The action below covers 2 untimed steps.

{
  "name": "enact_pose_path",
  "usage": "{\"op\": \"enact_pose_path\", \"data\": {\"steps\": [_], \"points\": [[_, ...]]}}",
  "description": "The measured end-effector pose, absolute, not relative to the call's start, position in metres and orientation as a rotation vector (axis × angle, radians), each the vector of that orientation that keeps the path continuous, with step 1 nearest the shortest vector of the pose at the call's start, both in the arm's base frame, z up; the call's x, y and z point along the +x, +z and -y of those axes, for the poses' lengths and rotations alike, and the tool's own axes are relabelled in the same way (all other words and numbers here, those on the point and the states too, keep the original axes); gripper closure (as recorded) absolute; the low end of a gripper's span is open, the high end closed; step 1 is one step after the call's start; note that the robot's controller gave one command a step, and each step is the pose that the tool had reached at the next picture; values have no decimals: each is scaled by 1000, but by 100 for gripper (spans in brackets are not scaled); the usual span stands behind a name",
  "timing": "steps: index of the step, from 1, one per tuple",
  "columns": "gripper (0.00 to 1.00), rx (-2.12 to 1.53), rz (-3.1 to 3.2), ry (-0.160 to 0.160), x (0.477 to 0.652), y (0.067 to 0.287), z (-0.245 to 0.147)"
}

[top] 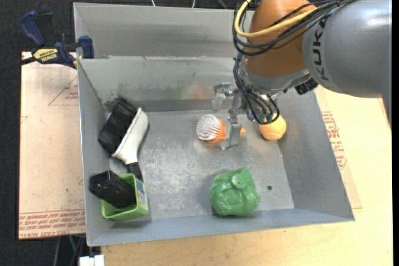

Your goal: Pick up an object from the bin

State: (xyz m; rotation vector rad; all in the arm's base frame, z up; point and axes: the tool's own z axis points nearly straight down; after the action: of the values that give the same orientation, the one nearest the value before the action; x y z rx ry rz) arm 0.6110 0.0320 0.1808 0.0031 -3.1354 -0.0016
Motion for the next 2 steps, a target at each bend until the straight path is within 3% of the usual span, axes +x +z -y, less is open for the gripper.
{"op": "enact_pose_path", "data": {"steps": [1, 2], "points": [[0, 1, 3143, -2, 613, 186, -32], [0, -210, 3139, -4, 625, 112, -7]]}}
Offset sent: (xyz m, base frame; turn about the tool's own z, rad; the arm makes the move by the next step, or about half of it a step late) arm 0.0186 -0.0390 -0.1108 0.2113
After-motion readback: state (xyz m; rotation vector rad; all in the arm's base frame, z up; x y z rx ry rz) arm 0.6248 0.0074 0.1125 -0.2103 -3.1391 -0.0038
